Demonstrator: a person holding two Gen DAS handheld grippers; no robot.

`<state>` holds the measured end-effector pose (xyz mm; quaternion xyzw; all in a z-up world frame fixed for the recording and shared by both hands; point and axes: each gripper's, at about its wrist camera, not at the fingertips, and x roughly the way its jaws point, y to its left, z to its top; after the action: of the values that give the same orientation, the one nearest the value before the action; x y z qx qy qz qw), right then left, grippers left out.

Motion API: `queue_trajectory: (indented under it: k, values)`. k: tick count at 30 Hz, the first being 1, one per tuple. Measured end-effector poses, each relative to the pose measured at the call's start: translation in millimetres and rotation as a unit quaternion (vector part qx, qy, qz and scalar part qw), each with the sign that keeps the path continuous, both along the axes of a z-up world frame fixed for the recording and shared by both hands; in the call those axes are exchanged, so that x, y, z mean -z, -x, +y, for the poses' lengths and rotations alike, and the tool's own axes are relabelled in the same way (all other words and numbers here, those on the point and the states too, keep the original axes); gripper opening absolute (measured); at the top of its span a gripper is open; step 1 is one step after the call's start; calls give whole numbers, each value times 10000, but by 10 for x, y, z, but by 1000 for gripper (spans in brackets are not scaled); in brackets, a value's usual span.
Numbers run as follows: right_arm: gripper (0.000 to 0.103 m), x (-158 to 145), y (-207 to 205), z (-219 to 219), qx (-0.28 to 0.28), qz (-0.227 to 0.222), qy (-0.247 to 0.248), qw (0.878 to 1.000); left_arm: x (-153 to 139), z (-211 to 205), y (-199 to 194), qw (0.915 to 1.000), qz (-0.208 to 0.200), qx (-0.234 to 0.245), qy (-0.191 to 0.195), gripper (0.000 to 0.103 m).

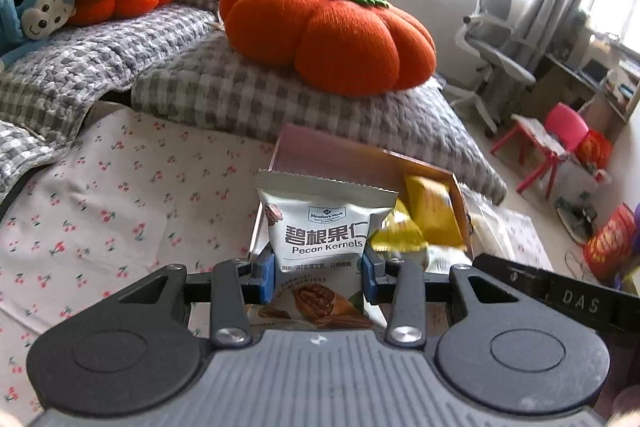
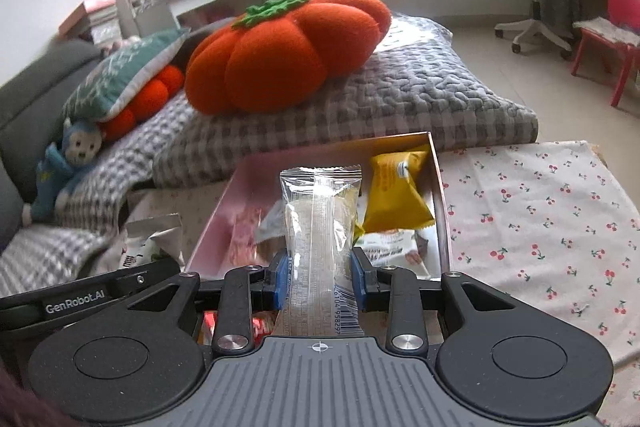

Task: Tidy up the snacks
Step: 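Carry both snacks into the box and open both tools to release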

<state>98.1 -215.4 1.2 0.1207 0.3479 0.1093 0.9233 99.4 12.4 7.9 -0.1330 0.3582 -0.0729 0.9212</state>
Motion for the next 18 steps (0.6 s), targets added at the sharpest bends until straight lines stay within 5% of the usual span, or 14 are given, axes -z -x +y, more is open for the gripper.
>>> queue_trajectory:
  k: [12,18]
  values:
    - [30,253,-412,-170,89,210,-437,9988,250,-97,-540,9997,188,-116,130,37]
    - [30,407,-598,-193,153,344,-586,9976,383,-206,-684,9996,124,-21,-258,36]
